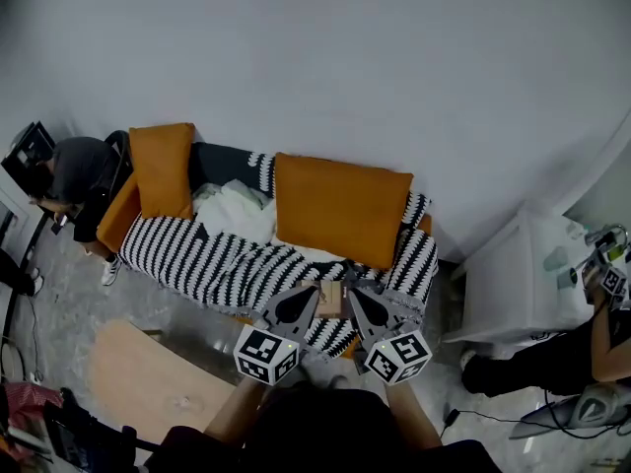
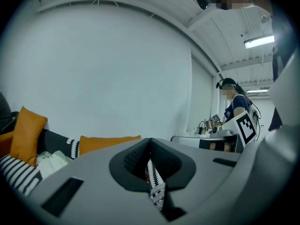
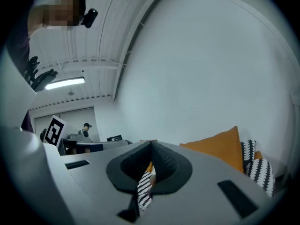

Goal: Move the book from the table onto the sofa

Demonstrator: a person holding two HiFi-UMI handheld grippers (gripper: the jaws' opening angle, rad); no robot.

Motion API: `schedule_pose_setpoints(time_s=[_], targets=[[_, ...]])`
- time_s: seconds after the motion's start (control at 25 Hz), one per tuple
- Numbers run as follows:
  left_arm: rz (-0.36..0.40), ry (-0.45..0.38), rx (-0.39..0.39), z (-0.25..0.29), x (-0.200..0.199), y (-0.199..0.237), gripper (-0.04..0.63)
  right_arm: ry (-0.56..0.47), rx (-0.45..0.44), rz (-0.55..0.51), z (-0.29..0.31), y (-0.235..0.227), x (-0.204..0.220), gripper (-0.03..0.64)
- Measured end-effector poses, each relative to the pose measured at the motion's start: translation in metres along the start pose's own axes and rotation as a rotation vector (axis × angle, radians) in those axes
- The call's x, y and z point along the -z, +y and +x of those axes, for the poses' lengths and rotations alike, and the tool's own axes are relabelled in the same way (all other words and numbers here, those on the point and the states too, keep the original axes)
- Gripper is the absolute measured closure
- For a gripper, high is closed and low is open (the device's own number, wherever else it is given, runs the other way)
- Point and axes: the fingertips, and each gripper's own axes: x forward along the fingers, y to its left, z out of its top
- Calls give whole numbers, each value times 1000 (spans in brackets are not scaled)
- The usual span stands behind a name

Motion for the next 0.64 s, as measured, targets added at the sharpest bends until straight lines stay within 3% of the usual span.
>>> schedule_pose_setpoints(time_s=[0.64], targets=[[-1,-9,-26,-11,10,12,580,-12,3,-15,4,7,10,594]])
